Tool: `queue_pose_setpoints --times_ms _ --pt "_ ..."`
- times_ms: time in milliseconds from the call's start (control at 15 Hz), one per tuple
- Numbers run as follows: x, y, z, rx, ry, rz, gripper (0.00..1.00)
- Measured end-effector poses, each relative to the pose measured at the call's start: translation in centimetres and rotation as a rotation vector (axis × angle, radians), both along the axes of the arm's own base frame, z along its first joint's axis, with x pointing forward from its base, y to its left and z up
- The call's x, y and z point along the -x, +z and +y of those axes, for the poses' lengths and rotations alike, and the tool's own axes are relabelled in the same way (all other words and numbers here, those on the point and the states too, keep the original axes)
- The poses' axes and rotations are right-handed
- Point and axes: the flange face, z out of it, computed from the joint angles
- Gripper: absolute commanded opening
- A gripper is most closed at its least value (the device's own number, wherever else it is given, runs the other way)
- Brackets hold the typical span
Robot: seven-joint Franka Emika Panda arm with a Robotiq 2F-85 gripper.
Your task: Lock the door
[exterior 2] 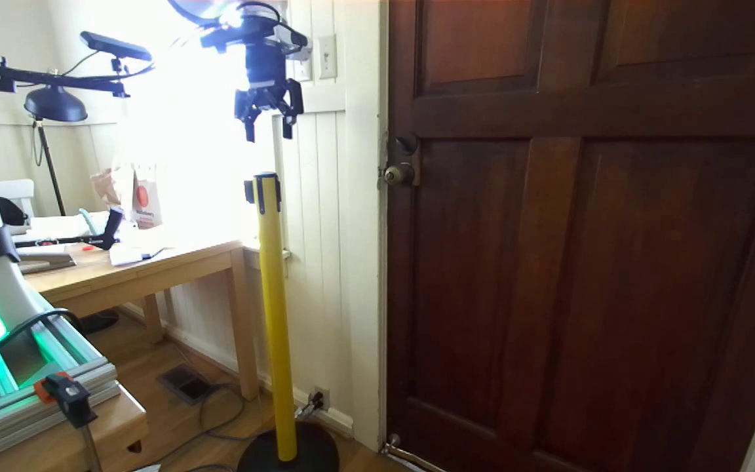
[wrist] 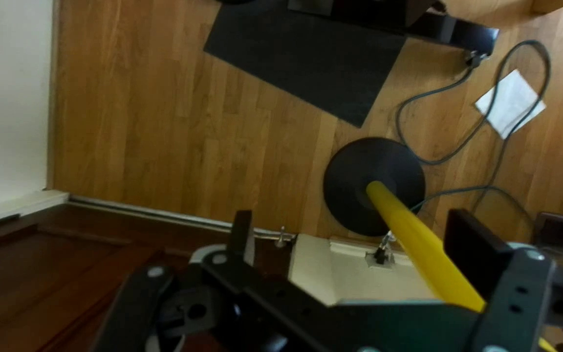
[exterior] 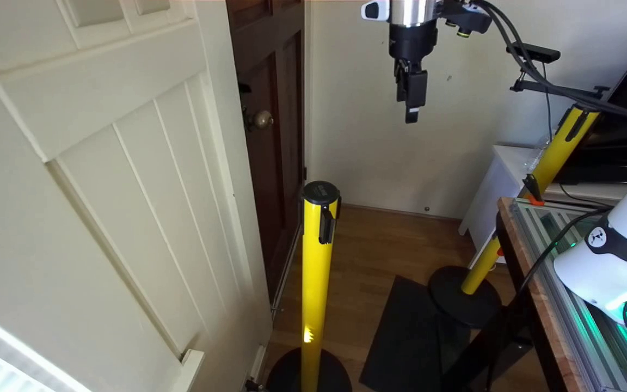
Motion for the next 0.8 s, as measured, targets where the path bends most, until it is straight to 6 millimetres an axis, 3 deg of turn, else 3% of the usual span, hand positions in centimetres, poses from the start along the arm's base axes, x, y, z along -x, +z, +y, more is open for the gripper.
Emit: queue_pose_setpoints --times_ms 333,600,800 --pt "-5.5 -0.5 1.0 0.186 0.091 -0.217 1.00" --pt "-9.6 -2.5 1.7 0.284 0.149 -0.422 1.00" --pt "-12.5 -4.0 0.8 0.346 0.151 -0.562 1.00"
